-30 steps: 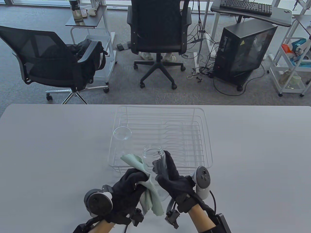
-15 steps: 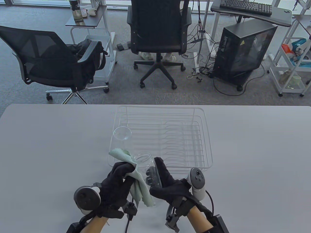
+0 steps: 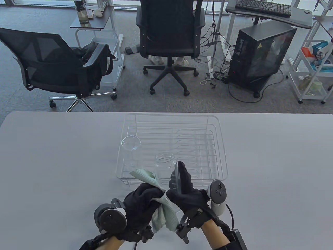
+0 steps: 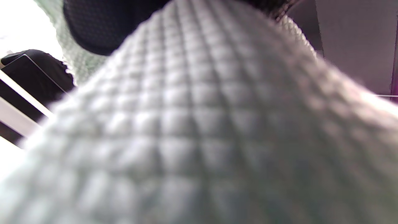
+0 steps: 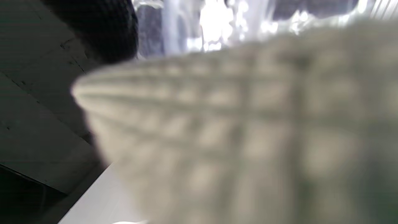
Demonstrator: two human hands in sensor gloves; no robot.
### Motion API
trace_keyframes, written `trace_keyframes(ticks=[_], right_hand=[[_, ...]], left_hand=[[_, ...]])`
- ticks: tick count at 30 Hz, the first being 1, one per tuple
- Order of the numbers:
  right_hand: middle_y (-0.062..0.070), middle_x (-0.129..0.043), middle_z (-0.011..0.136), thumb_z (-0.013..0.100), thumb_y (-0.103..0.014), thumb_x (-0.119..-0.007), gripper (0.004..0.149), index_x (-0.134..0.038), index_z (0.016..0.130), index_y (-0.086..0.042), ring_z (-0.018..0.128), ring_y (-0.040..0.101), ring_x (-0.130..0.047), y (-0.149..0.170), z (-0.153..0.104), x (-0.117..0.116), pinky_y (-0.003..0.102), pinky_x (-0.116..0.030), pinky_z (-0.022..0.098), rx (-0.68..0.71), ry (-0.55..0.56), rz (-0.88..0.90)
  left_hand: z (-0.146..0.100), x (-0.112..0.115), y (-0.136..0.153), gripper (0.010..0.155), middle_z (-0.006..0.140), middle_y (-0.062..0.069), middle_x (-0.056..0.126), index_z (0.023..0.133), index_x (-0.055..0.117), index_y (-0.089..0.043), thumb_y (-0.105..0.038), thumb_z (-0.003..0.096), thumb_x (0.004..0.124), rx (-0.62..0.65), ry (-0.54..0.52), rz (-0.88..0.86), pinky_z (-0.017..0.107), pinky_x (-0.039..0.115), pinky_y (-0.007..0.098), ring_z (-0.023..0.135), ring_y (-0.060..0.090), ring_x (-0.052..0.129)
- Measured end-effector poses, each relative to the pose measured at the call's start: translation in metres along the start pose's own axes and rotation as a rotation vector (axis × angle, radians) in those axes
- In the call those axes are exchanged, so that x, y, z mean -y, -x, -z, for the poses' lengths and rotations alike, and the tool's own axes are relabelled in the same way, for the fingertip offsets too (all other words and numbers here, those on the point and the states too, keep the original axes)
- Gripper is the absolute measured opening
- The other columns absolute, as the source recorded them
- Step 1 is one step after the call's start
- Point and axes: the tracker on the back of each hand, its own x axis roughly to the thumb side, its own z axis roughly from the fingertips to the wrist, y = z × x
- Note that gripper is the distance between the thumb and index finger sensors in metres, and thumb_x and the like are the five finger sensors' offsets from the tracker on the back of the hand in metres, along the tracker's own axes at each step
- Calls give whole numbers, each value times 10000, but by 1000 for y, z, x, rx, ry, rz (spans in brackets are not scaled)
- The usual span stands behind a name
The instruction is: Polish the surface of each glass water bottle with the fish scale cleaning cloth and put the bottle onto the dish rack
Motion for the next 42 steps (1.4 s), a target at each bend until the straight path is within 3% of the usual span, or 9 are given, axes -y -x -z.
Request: trace_keyframes(ticks=[4,10,15,19,26,32,37,42], right_hand=[[261,-321,1131,593,-547,-640,773,-115,1114,-321,939,576,-378,7,0,-5,650,-432,631,-74,-101,104],[250,-246,1132,597,-436,-721,789,-116,1099,-382,957,641,-441,12,-1,-10,805,-467,560,-131,-197,139],[242,-189,1104,562,-347,-791,834,-150,1094,-393,941,596,-457,14,-1,-15,779,-509,567,-108,-213,107],[212,-231,1095,511,-337,-854,882,-200,1102,-369,909,568,-492,11,-1,-13,743,-542,577,-53,-150,46],[156,-259,1078,465,-376,-903,986,-200,1110,-128,867,522,-519,10,-3,-4,693,-564,582,-17,-3,22],[167,-267,1063,475,-441,-885,964,-255,1108,-76,829,479,-482,3,-4,9,628,-527,599,24,131,64],[267,-308,1097,520,-476,-812,905,-248,1122,-105,847,491,-462,-2,-4,13,622,-509,611,-6,39,14],[247,-381,1129,567,-507,-730,805,-254,1134,-191,897,563,-459,1,-4,9,653,-504,611,-60,-41,106]], left_hand=[[0,-10,6,407,885,103,779,940,675,-317,-326,555,808,-42,-55,-42,550,808,520,648,231,923],[2,-27,16,408,894,105,774,943,673,-316,-321,558,805,-101,-134,-96,554,802,525,654,237,919],[2,-36,22,409,911,102,767,951,665,-315,-326,563,793,-140,-183,-128,559,796,529,663,245,914],[1,-34,22,410,924,97,761,960,648,-317,-324,571,777,-138,-176,-123,560,798,525,668,244,914],[2,-13,9,407,918,97,757,951,664,-309,-329,566,792,-49,-66,-24,555,798,529,663,244,913],[0,8,-2,406,894,112,767,942,684,-301,-326,556,809,31,53,57,543,811,525,647,237,926],[-1,11,-5,404,862,92,785,935,690,-317,-337,552,815,49,52,59,542,815,516,628,214,928],[-1,2,-3,402,868,92,769,935,674,-324,-339,556,807,36,-21,46,554,800,522,641,219,911]])
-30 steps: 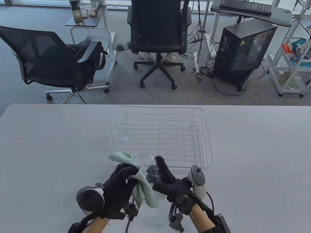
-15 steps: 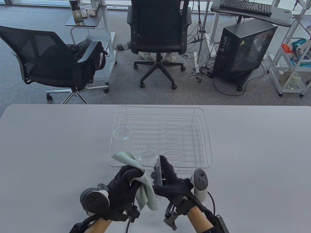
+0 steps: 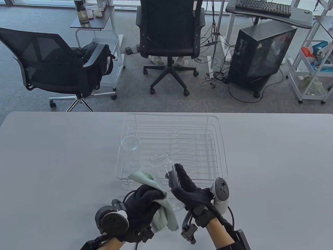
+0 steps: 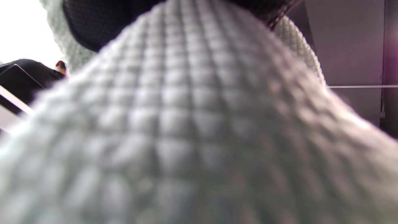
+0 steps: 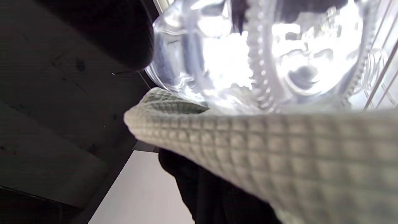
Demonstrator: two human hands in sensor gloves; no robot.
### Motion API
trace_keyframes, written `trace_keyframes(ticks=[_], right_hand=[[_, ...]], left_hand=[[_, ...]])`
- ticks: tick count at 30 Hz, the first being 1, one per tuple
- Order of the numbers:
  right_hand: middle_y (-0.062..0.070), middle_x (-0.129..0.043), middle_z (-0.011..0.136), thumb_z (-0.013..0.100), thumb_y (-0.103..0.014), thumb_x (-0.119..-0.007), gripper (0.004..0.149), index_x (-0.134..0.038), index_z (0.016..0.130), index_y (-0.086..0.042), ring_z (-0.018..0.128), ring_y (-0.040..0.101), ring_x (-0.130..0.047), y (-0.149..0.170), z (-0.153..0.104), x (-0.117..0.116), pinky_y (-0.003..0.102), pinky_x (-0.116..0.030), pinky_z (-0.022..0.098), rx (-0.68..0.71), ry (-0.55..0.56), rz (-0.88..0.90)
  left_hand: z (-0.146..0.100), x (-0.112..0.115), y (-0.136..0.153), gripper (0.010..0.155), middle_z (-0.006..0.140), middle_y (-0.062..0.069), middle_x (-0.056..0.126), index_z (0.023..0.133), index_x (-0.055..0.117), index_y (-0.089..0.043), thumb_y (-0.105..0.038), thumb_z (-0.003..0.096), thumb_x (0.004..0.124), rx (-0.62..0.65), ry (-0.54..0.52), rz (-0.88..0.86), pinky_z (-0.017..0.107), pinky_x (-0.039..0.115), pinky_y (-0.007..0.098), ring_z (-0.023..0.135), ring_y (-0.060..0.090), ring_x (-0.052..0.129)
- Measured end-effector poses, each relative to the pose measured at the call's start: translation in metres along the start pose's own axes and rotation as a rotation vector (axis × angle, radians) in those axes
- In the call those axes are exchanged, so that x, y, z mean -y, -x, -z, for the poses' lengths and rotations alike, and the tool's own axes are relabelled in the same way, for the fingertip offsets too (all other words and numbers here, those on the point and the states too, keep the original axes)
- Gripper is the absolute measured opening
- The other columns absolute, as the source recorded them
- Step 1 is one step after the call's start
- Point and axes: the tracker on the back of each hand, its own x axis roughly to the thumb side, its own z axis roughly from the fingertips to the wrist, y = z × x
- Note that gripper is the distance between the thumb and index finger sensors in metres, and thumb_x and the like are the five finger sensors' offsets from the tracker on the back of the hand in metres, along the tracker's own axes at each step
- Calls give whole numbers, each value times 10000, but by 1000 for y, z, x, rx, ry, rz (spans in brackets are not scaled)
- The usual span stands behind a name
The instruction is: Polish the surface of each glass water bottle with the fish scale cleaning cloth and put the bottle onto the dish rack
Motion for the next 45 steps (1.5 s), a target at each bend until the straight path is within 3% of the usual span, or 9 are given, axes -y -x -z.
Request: trace_keyframes(ticks=[3,6,13,22,27,32,35,41,45], right_hand=[[55,-261,1190,584,-532,-712,789,-168,1127,-352,932,666,-474,6,-1,-4,783,-526,550,-62,-85,15],[13,-224,1187,572,-492,-759,808,-166,1110,-380,923,638,-561,9,0,-6,765,-607,526,-98,-117,57],[45,-112,1151,544,-422,-835,910,-109,1090,-366,899,575,-536,16,0,-16,704,-628,544,-117,-205,8],[242,-248,1115,475,-470,-899,1086,-53,1076,-152,797,508,-551,17,4,-18,612,-568,562,-27,-84,-120],[264,-382,1084,476,-508,-878,1026,-118,1094,-202,793,495,-533,13,1,-8,579,-542,559,17,60,-119],[149,-253,1122,584,-574,-640,701,-220,1112,-385,920,638,-419,8,1,-6,757,-503,565,18,19,16],[97,-242,1120,603,-506,-616,604,-284,1101,-427,909,599,-588,9,2,-5,720,-632,538,5,-16,90],[92,-218,1102,560,-486,-773,766,-246,1105,-378,876,523,-622,11,2,-7,656,-647,563,-2,-101,12],[152,-283,1132,497,-477,-880,1004,-167,1098,-106,840,503,-644,18,2,-15,627,-633,560,-31,-148,55]], left_hand=[[2,-7,3,400,887,95,759,932,666,-328,-333,556,803,-21,-39,-32,562,793,525,657,227,905],[3,-14,7,403,898,98,759,937,667,-326,-323,558,803,-43,-70,-55,566,792,526,663,232,907],[9,-37,19,404,911,102,760,945,674,-323,-321,562,802,-87,-155,-48,572,787,533,671,243,908],[4,-22,14,402,911,104,765,946,683,-316,-329,561,799,-60,-66,-20,561,799,530,661,243,917],[2,-3,3,403,902,113,754,943,691,-309,-323,558,807,-4,18,21,557,802,529,656,241,916],[0,-2,3,402,872,101,769,936,689,-316,-329,554,812,-4,5,13,553,805,524,641,223,918],[1,-8,6,402,881,96,771,936,682,-325,-329,554,810,-22,-23,-40,559,804,522,649,223,918],[4,-22,14,404,894,102,765,941,680,-321,-325,557,806,-87,-105,-96,565,797,527,657,233,914],[7,-31,15,404,926,90,758,945,679,-322,-318,561,804,-94,-144,-114,572,789,533,674,246,909]])
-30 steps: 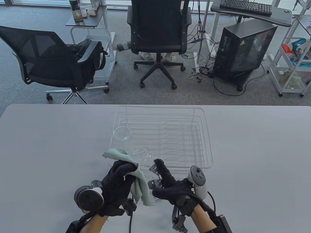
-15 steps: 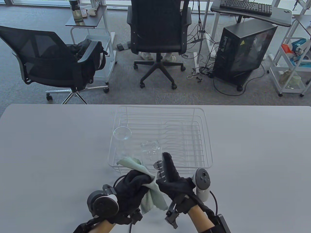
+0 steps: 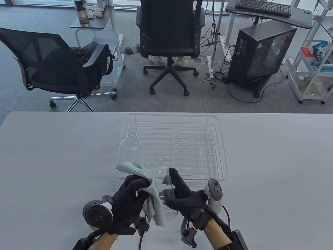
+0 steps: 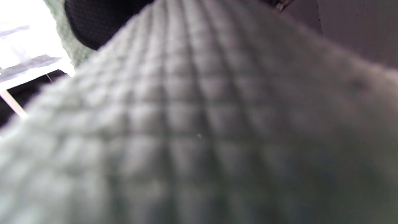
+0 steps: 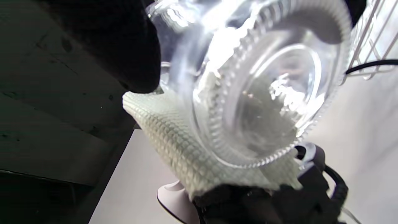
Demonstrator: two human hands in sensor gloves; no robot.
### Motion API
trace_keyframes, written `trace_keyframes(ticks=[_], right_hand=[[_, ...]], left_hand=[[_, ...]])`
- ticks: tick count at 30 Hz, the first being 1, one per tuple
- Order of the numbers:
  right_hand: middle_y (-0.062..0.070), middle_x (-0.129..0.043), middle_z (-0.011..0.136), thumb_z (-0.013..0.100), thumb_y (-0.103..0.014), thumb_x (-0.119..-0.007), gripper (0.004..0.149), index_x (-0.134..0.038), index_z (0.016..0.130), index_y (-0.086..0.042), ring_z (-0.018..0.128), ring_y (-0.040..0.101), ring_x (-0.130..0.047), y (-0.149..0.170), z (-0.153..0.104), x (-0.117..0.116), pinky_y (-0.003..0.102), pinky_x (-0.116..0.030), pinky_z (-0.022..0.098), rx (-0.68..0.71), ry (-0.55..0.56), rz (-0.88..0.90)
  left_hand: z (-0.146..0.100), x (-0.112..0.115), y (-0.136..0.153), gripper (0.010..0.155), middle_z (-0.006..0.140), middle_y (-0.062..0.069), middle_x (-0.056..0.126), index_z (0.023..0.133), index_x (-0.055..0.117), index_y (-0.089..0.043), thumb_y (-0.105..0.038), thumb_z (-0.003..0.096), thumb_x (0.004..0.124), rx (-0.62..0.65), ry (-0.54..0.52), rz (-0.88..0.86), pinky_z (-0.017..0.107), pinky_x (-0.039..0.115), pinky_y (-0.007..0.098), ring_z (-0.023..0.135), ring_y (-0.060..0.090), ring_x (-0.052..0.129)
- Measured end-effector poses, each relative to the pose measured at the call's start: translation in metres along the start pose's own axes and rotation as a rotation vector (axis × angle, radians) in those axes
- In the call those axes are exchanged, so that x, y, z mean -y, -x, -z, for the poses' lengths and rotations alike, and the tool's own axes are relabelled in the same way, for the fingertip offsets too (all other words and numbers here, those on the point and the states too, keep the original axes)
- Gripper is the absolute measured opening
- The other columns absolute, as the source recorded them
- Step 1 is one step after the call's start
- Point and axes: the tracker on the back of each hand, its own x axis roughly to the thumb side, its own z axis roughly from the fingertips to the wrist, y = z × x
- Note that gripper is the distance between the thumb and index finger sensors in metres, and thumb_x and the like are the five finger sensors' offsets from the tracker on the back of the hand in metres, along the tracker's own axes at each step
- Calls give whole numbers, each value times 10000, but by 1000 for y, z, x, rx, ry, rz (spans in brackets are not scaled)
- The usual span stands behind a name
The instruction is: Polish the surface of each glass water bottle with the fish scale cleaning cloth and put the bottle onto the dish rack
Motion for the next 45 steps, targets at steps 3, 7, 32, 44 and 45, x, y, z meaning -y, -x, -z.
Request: trace_keyframes(ticks=[3,7,32,44,45], right_hand=[[227,-367,1120,490,-492,-882,1034,-143,1091,-88,818,498,-624,3,1,-4,604,-617,544,-14,-14,-36],[240,-441,1090,482,-512,-889,1029,-157,1101,-137,803,485,-598,2,2,-2,568,-597,541,6,29,-70],[283,-388,1114,566,-456,-779,905,-69,1093,-266,917,543,-522,-8,-1,6,655,-520,583,-79,-93,-45],[231,-333,1051,512,-479,-876,904,-197,1097,-365,865,538,-655,-17,-3,8,669,-685,540,51,74,-124],[228,-332,1045,506,-492,-878,914,-192,1096,-359,854,524,-647,-19,-3,9,648,-676,550,79,115,-130]], left_hand=[[0,-3,2,403,925,91,760,946,680,-319,-316,563,803,-4,-5,16,571,789,534,670,247,909],[-2,-2,4,401,923,92,760,950,673,-315,-323,566,788,-19,-1,12,567,793,531,668,244,911],[-3,6,3,404,909,98,762,945,677,-317,-317,560,801,-46,-1,-72,572,785,538,666,246,904],[-8,17,-4,406,902,108,756,948,669,-302,-315,563,797,-19,44,-40,561,795,534,659,243,911],[-10,22,-7,407,893,112,757,945,676,-299,-317,559,803,-7,82,-38,558,797,535,654,242,914]])
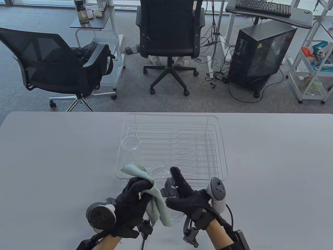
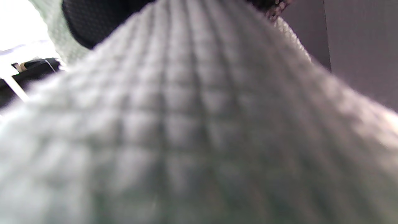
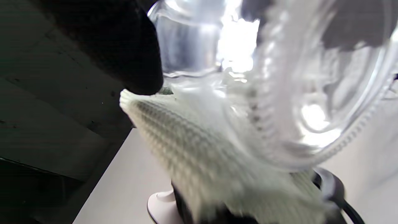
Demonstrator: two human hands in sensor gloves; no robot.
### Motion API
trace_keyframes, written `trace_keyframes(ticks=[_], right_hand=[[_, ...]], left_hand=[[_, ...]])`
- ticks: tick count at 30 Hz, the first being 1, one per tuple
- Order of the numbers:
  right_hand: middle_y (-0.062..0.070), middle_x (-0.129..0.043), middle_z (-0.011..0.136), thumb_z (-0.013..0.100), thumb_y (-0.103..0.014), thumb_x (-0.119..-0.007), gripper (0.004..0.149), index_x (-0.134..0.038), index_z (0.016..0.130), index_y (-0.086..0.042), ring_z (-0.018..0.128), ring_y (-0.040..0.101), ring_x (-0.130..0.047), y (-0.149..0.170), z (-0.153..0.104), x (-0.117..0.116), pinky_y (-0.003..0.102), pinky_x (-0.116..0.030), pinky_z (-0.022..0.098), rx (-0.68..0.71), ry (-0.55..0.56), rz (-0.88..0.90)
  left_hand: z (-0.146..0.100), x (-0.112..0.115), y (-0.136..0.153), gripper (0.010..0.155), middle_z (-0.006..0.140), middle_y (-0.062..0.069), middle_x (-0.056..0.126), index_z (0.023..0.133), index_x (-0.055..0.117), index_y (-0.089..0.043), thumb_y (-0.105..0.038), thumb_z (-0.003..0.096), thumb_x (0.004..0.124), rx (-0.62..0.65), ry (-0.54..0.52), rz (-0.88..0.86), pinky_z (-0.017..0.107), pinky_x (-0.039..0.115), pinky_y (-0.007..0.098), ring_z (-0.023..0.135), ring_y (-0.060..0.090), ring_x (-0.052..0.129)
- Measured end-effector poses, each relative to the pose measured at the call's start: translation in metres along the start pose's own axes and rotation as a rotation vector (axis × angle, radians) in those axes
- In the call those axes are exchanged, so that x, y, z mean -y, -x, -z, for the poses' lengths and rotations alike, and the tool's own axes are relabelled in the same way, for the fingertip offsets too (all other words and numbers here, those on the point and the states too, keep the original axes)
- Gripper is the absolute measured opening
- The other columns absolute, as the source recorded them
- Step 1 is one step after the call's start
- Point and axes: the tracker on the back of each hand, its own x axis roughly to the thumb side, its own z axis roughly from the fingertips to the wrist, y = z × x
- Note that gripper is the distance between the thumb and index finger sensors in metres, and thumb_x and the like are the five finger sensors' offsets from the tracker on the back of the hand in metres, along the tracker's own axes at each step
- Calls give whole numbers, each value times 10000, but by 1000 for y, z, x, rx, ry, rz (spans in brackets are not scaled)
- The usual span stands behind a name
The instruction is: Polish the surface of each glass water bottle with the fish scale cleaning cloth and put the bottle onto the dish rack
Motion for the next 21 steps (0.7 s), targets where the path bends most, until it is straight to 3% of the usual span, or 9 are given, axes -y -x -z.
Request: trace_keyframes(ticks=[3,6,10,14,17,21], right_hand=[[201,-335,1041,470,-506,-898,911,-256,1099,-356,835,498,-613,-7,-1,6,616,-607,570,46,119,-43],[183,-307,1071,470,-527,-865,884,-267,1100,-361,840,487,-587,-14,-3,11,612,-579,577,48,138,-105],[261,-424,1119,556,-570,-699,678,-373,1114,-361,857,498,-558,-14,-2,15,587,-546,572,22,74,3],[250,-444,1128,609,-462,-630,560,-394,1111,-382,881,507,-516,-10,-2,13,598,-513,584,-7,6,55],[161,-294,1187,614,-426,-663,580,-361,1109,-430,942,667,-443,-7,-2,8,772,-525,551,-45,-75,126],[125,-130,1163,584,-370,-745,695,-286,1100,-447,928,646,-530,-1,0,-2,765,-593,531,-76,-131,107]], left_hand=[[-2,13,-7,403,878,118,763,938,692,-290,-319,555,814,35,77,47,552,803,535,643,241,921],[-3,21,-9,403,872,124,763,937,692,-286,-319,555,814,46,95,74,546,804,536,639,241,921],[-6,20,-7,398,855,113,782,926,700,-297,-328,548,823,59,77,55,544,812,525,625,227,928],[-5,12,-5,401,840,113,781,926,697,-300,-328,546,824,48,5,38,543,810,519,616,218,924],[-3,6,1,400,858,116,774,927,693,-300,-322,548,821,5,-28,2,551,806,523,631,226,922],[0,-7,10,403,871,116,775,934,693,-295,-316,551,817,-65,-88,-56,557,803,528,640,234,921]])
